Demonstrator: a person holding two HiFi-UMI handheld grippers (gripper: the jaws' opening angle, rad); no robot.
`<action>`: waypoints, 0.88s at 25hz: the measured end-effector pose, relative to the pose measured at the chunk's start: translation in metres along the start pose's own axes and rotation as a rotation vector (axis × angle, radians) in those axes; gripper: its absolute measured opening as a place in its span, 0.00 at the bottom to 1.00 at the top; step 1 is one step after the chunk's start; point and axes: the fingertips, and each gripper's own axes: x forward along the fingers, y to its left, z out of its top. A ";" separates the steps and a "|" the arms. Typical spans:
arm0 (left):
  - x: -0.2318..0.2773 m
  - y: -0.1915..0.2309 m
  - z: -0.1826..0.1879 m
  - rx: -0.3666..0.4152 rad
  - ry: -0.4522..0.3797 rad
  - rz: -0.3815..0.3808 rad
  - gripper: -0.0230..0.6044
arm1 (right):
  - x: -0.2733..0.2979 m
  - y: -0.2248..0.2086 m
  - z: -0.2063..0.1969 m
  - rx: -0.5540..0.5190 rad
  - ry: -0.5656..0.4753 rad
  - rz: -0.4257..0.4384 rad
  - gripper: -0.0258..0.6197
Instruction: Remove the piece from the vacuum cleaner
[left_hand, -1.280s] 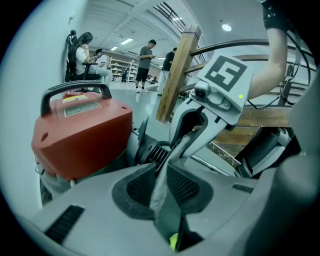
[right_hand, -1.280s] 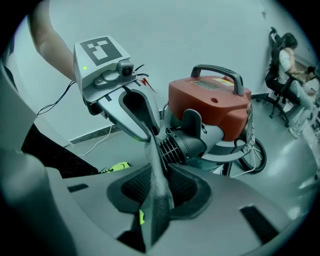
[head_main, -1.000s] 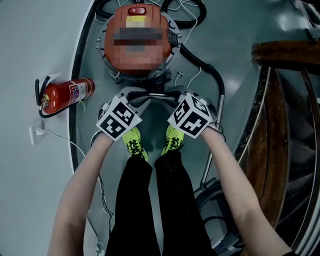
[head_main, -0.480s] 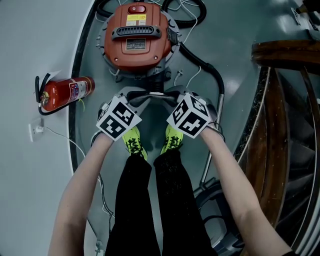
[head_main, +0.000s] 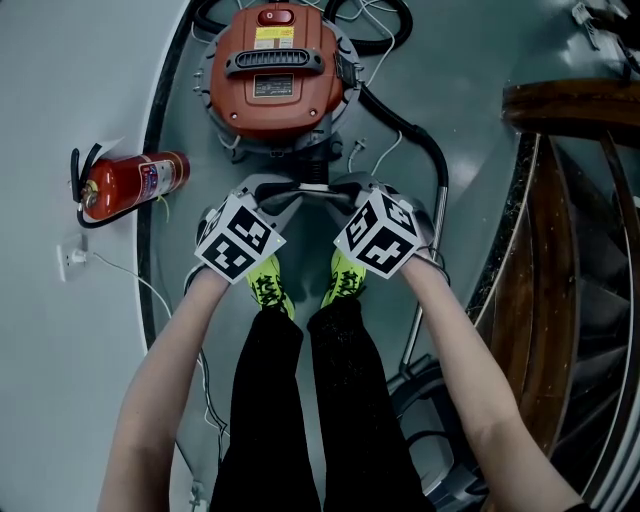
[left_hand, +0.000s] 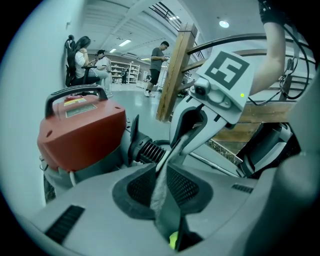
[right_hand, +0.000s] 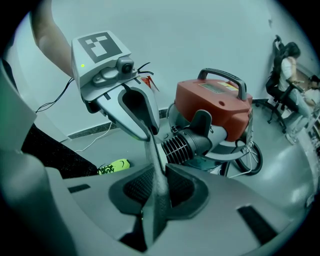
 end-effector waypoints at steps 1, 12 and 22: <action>0.000 0.000 0.000 -0.001 0.000 0.002 0.15 | 0.000 0.000 0.000 0.001 0.000 -0.001 0.15; -0.002 -0.024 -0.014 0.043 0.009 -0.019 0.15 | 0.001 0.026 -0.012 -0.001 0.017 0.027 0.14; -0.006 -0.057 -0.042 -0.011 0.042 -0.069 0.15 | 0.006 0.066 -0.028 0.012 0.049 0.097 0.14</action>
